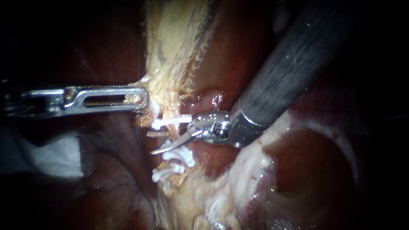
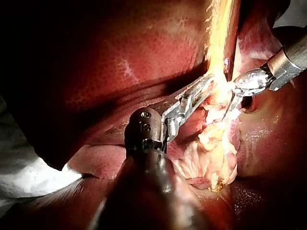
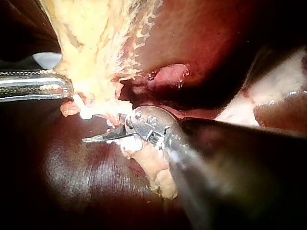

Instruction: Go to the cutting position right tube

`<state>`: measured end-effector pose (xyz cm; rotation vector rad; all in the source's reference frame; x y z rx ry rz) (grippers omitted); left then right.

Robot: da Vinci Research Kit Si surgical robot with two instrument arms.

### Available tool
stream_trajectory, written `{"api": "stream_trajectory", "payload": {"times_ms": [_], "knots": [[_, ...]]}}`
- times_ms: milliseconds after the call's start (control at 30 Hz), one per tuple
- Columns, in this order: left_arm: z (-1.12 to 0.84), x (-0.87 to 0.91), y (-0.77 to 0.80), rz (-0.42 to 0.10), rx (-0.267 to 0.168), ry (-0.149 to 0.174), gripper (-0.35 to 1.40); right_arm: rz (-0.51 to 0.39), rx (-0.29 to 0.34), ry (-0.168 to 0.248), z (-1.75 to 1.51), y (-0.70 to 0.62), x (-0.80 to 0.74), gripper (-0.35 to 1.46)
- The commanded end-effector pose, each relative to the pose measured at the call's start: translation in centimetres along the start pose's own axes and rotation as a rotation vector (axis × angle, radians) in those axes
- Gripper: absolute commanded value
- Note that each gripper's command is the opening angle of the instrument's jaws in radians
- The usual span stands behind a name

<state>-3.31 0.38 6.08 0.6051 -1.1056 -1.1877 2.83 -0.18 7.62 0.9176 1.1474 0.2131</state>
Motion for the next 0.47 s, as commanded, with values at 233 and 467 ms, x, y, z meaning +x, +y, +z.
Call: {"api": "stream_trajectory", "payload": {"times_ms": [233, 467], "knots": [[0.0, 0.0, 0.0, 0.0, 0.0, 0.0, -0.35, -0.001, 0.001, 0.0, 0.0, 0.0, -0.01, 0.3], [0.01, 0.0, 0.0, 0.0, 0.0, 0.0, -0.35, -0.001, 0.001, 0.0, -0.01, 0.0, -0.01, 0.33]]}}
